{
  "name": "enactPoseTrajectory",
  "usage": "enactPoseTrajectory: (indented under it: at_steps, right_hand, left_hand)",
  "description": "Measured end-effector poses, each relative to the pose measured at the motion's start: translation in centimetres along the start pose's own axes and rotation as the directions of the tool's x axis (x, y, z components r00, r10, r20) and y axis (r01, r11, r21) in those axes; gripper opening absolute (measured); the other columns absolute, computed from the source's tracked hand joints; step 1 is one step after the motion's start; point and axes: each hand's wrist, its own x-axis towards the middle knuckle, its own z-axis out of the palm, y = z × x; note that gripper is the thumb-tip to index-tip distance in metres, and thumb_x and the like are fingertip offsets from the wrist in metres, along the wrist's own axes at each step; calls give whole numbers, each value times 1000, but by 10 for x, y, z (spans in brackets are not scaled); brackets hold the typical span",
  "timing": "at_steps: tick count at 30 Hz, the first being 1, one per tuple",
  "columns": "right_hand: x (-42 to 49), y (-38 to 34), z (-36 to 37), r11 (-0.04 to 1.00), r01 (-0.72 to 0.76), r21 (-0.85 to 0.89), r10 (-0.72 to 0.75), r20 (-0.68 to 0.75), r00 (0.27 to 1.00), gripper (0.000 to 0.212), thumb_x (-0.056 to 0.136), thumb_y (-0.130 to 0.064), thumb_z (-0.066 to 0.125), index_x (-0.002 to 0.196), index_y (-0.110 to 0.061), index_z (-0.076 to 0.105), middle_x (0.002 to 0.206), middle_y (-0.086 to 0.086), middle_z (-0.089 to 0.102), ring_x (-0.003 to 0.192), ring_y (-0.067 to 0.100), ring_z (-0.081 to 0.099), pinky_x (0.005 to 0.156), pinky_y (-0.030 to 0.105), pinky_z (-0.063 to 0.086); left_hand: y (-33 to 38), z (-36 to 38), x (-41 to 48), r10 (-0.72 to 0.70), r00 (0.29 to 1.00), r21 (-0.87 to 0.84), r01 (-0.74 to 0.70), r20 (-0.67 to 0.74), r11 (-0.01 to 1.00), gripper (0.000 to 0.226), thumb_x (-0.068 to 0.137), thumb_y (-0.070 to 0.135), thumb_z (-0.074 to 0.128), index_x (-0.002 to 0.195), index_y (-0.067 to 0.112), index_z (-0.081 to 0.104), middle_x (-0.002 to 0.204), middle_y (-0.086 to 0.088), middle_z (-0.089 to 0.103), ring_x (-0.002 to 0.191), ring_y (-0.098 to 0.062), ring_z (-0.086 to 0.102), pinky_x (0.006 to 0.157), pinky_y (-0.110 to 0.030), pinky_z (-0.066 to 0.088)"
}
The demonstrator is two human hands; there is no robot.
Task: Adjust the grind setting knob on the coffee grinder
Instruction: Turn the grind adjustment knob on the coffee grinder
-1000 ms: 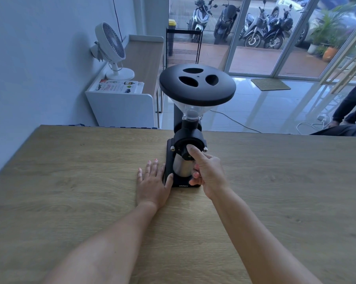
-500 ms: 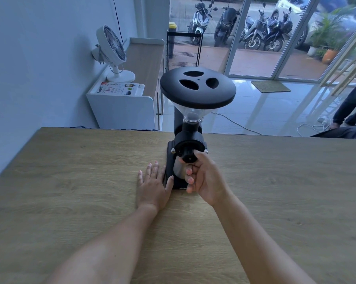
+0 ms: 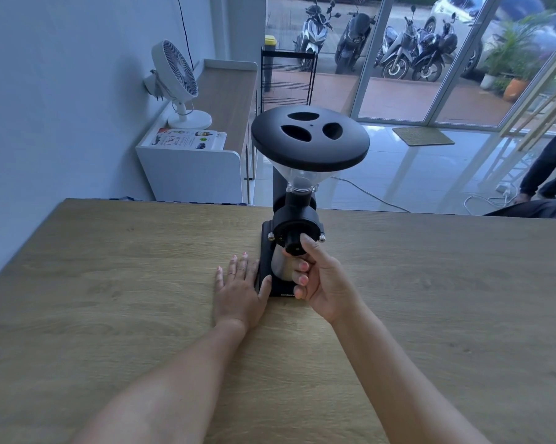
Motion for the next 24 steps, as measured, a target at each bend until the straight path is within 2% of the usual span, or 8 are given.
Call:
enactPoseTrajectory:
  at_steps: [9, 19, 24]
  right_hand:
    - [1, 0, 1, 999, 20, -25, -20, -11, 1000, 85, 55, -56, 89, 115, -5, 58, 56, -7, 42, 42, 6, 42, 37, 23, 39]
    - [2, 0, 1, 999, 29, -37, -30, -24, 999, 74, 56, -55, 89, 106, -7, 62, 55, -7, 42, 42, 6, 42, 37, 23, 38]
    - [1, -2, 2, 999, 31, -44, -34, -51, 998, 61, 59, -49, 90, 98, -12, 62, 54, -7, 43, 42, 7, 42, 37, 23, 38]
  left_hand:
    - [0, 0, 0, 1, 1000, -2, -1, 2, 1000, 67, 98, 60, 9, 157, 29, 14, 168, 2, 6, 154, -18, -3, 124, -47, -2]
    - [-1, 2, 0, -1, 1000, 12, 1, -2, 1000, 68, 97, 61, 7, 157, 30, 13, 168, 3, 6, 154, -18, -3, 124, -47, -2]
    - [0, 2, 1, -1, 1000, 9, 1, -5, 1000, 69, 96, 61, 6, 157, 30, 14, 168, 2, 7, 154, -18, -2, 124, -47, -2]
